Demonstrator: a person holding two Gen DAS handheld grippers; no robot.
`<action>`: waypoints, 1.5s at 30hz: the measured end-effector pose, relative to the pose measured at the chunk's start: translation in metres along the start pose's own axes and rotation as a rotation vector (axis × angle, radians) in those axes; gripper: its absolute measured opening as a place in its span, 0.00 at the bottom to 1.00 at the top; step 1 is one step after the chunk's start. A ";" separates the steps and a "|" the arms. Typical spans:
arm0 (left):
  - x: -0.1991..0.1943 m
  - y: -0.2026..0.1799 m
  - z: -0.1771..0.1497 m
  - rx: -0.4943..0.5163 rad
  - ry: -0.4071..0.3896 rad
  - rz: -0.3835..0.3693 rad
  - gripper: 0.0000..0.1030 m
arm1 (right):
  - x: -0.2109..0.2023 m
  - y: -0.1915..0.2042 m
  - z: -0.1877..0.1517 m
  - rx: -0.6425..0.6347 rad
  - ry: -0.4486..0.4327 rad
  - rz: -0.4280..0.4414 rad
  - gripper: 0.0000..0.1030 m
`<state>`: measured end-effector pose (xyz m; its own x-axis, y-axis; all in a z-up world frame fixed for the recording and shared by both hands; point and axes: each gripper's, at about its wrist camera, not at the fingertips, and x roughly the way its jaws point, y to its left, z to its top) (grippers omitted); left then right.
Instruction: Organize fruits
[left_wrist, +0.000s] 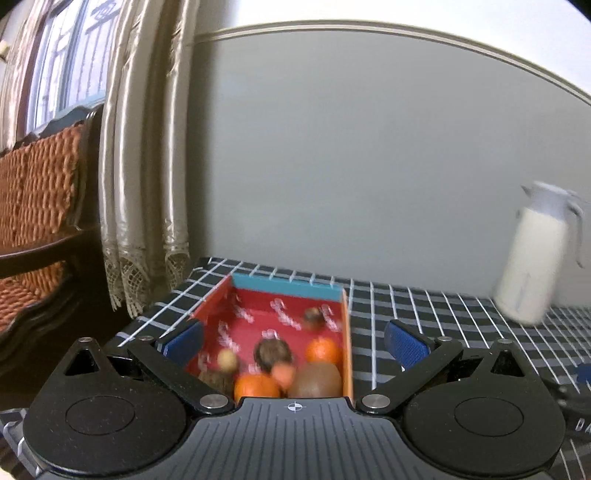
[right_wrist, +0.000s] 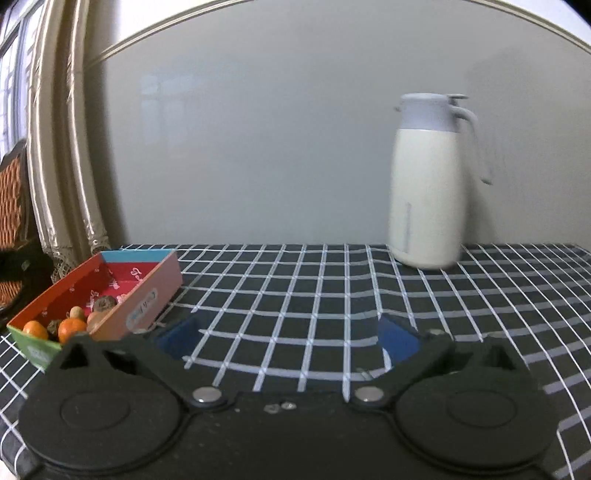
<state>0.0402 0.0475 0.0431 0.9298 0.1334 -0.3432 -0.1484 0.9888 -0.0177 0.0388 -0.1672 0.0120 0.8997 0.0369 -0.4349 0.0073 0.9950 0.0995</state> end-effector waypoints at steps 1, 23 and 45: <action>-0.011 -0.003 -0.006 0.022 -0.002 0.008 1.00 | -0.005 0.000 -0.004 0.010 0.015 -0.014 1.00; -0.051 0.007 -0.068 0.087 0.000 0.028 1.00 | -0.035 0.031 -0.041 -0.188 -0.091 -0.169 1.00; -0.049 0.013 -0.072 0.048 0.009 0.038 1.00 | -0.036 0.029 -0.037 -0.136 -0.091 -0.115 1.00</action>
<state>-0.0319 0.0490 -0.0082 0.9208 0.1708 -0.3508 -0.1672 0.9851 0.0408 -0.0099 -0.1361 -0.0028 0.9322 -0.0802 -0.3528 0.0589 0.9958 -0.0707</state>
